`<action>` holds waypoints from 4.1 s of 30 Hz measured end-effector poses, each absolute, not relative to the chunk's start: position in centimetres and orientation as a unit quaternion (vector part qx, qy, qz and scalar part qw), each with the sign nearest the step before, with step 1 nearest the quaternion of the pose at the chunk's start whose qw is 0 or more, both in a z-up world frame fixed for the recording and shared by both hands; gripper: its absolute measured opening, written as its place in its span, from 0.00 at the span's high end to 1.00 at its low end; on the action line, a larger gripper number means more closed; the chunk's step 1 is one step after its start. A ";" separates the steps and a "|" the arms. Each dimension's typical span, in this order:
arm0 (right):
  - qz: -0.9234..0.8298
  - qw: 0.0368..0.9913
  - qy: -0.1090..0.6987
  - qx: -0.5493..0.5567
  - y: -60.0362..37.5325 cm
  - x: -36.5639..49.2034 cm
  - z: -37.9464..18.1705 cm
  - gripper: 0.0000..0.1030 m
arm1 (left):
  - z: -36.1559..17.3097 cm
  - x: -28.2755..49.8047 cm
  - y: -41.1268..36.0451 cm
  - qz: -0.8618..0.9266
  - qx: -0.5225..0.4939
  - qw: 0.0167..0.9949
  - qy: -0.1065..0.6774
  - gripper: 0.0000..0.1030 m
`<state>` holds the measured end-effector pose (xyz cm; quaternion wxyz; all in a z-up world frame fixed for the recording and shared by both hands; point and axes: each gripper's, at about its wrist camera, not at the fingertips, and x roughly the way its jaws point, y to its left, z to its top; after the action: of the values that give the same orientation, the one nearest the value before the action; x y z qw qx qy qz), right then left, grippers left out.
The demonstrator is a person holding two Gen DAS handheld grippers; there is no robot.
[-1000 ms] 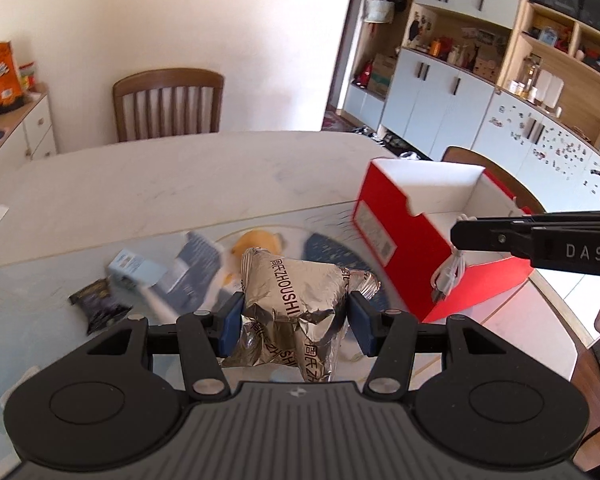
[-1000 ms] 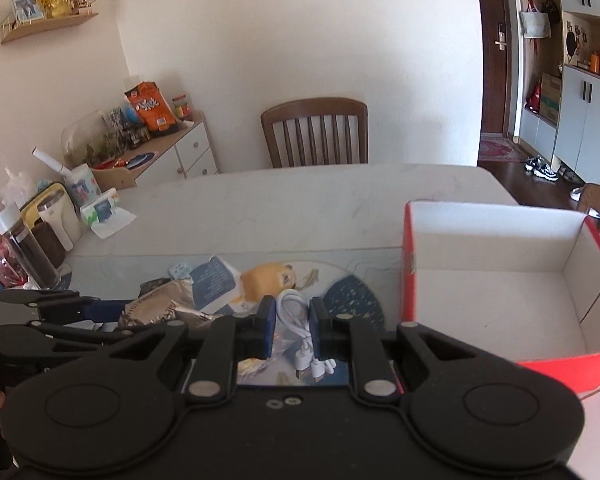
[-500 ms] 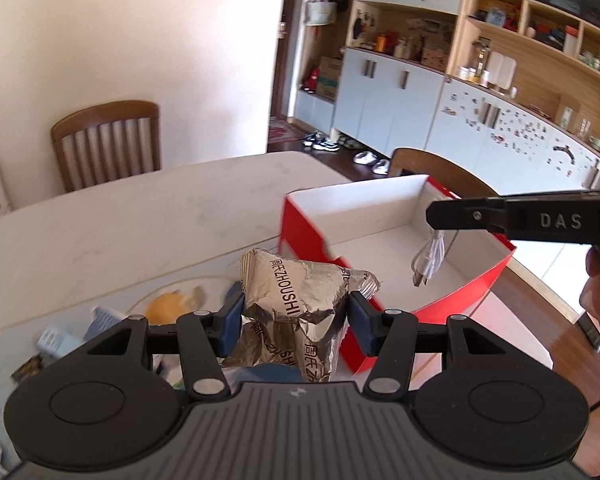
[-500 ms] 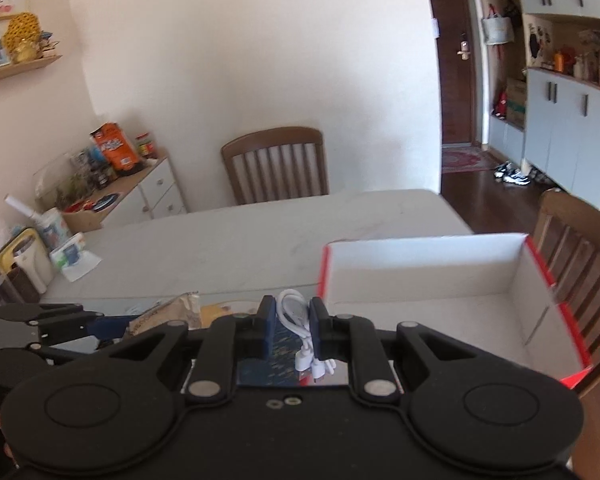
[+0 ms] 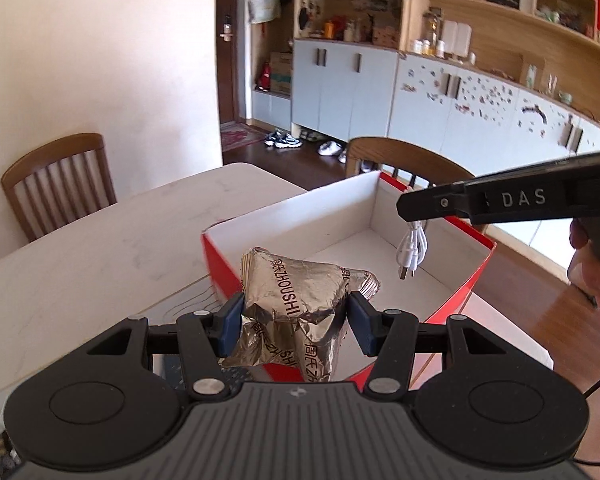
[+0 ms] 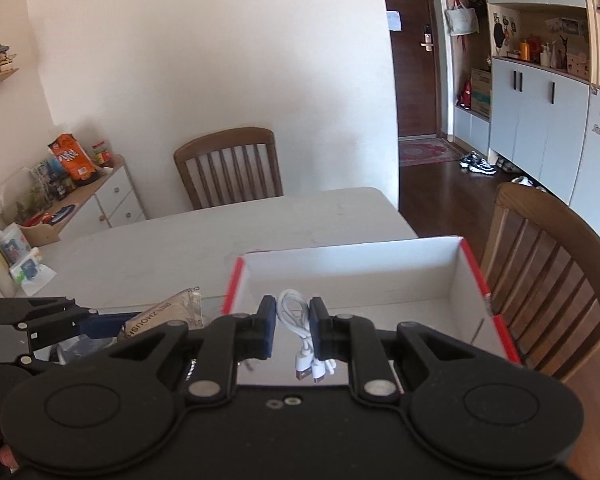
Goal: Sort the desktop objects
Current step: 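Carry cable with right tool while left tool carries foil bag to red box, then open right tool to drop cable while left tool releases foil bag into box, then withdraw both tools from the box back over the table items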
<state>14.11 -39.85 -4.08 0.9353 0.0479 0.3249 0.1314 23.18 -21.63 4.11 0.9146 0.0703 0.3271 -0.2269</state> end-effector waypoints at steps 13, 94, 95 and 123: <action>0.092 0.921 0.378 0.017 -43.1 17.7 -7.9 0.84 | 0.6 28.5 -27.1 -0.267 0.117 0.880 0.373 0.48; 0.189 0.882 0.431 -0.038 -44.8 20.1 -9.8 0.16 | 1.4 27.4 -26.8 -0.211 0.026 0.887 0.410 0.01; 0.187 0.883 0.429 -0.037 -44.8 19.8 -9.7 0.16 | 1.6 27.1 -26.7 -0.209 0.023 0.889 0.406 0.00; 0.189 0.910 0.367 -0.023 -36.6 10.4 -6.3 0.06 | 4.0 19.2 -16.1 -0.204 0.003 0.911 0.359 0.00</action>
<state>10.37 -36.65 -6.35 0.9104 -0.0230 0.3671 0.1892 19.19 -16.08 3.95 0.9107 0.0033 0.3591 -0.2041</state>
